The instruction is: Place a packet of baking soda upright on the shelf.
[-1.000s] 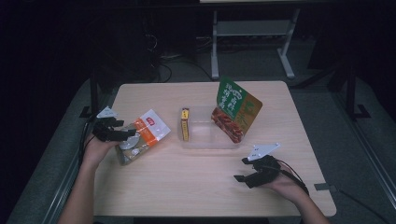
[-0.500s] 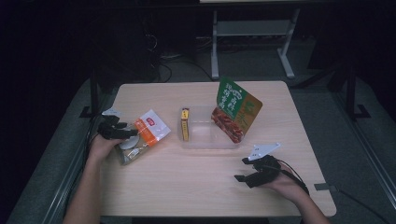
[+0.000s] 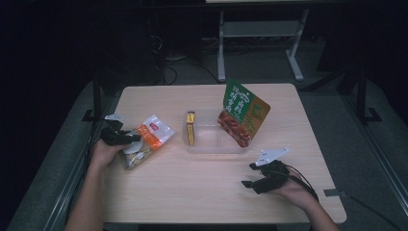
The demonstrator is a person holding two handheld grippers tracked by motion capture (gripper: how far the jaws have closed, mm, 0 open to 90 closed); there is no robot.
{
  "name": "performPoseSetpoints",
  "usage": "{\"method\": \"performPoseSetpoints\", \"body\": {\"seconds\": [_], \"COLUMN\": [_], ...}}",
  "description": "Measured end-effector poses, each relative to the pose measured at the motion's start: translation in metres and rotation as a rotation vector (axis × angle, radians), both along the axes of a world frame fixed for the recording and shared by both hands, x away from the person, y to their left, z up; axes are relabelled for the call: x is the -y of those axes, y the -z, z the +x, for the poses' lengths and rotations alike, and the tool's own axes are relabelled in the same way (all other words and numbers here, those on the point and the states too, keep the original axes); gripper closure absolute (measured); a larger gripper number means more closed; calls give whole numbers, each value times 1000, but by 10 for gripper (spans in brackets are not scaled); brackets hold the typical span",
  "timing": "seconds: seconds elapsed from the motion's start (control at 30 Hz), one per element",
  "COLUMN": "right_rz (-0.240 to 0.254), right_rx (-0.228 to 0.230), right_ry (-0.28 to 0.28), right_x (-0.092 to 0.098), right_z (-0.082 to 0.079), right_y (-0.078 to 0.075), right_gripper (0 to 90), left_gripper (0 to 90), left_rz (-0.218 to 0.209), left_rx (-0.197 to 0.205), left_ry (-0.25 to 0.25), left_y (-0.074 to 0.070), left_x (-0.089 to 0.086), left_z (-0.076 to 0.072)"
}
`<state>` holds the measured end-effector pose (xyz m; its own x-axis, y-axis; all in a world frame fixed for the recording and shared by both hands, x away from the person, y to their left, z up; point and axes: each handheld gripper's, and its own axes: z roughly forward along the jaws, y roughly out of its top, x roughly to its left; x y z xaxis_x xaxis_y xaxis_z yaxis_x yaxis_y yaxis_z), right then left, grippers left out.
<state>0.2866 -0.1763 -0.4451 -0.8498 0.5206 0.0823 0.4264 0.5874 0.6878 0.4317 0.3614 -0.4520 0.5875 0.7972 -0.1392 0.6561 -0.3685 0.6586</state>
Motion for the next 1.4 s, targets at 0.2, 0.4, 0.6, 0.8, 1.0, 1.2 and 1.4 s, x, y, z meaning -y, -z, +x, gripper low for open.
{"method": "performPoseSetpoints", "body": {"seconds": [0.2, 0.4, 0.6, 0.8, 1.0, 1.2, 1.4], "right_rz": [-4, -10, -19, -14, -18, -21, -24], "right_rx": [-1, 3, 5, 10, 10, 6, 14], "right_ry": [0, -7, -4, -2, -5, -4, -8], "right_x": [1, -1, 0, 1, 1, 0, 2], "right_z": [0, 1, -1, 1, 1, 2, 2], "right_y": [0, 0, 0, -1, -1, 0, 0], "right_gripper": [297, 299, 300, 299, 300, 301, 300], "left_gripper": [869, 895, 897, 898, 899, 899, 899], "left_rz": [-37, -123, -114, -183, -248, -243, -292], "left_rx": [-10, 25, 73, 119, 190, 239, 241], "left_ry": [6, -8, 0, 15, 23, 27, 65], "left_y": [1, -7, -23, -40, -59, -76, -88], "left_x": [-8, -11, -4, -7, -12, -16, -13], "left_z": [-6, -12, -23, -36, -50, -61, -67]}}
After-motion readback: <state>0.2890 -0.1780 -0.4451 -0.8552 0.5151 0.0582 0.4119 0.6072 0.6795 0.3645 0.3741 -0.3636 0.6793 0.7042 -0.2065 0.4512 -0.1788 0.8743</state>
